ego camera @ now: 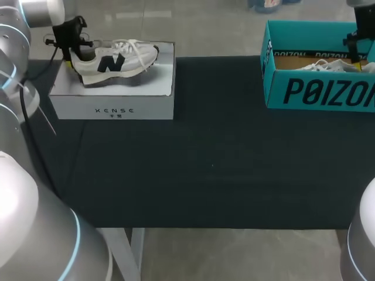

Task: Take the shoe out of the shoebox, open the shoe tongue, remove and reinsert the insole, then place the shoe into the shoebox

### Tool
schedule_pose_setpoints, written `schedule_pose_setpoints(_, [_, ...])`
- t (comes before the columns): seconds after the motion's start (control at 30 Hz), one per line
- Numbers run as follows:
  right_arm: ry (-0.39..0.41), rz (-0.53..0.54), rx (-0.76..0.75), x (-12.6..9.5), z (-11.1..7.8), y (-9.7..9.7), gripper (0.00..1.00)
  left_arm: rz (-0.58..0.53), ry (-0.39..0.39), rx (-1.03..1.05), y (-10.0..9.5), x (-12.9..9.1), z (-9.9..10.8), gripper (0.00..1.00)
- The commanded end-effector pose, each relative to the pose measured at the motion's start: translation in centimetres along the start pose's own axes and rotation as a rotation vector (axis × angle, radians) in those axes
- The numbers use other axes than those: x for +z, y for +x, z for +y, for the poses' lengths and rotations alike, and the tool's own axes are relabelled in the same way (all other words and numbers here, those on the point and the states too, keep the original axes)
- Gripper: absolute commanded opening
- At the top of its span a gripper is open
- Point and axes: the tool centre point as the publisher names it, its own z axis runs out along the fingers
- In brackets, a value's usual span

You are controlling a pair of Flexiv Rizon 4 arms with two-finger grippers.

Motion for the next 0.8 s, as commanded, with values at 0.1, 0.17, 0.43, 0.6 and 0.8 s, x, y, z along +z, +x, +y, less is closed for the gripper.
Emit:
schedule_pose_setpoints(0.1, [0.014, 0.004, 0.007, 0.3, 0.2, -0.1, 1.0, 0.03, 0.023, 0.074, 0.5, -6.2, 1.7, 0.0])
schedule_pose_setpoints(0.17, [0.016, 0.006, 0.009, 0.4, 0.2, -0.2, 1.0, 0.038, 0.031, 0.063, 0.9, -8.1, 2.7, 0.0])
schedule_pose_setpoints(0.43, [0.031, 0.021, 0.025, 0.9, -0.1, -0.2, 1.0, 0.028, 0.05, 0.025, 1.5, -12.0, 5.6, 0.0])
schedule_pose_setpoints(0.6, [0.035, 0.032, 0.043, 1.2, -0.3, -0.6, 1.0, 0.028, 0.05, 0.025, 1.5, -12.0, 5.6, 0.0])
schedule_pose_setpoints(0.8, [0.052, 0.031, 0.054, 2.1, -1.2, -0.7, 1.0, 0.028, 0.05, 0.025, 1.5, -12.0, 5.6, 0.0])
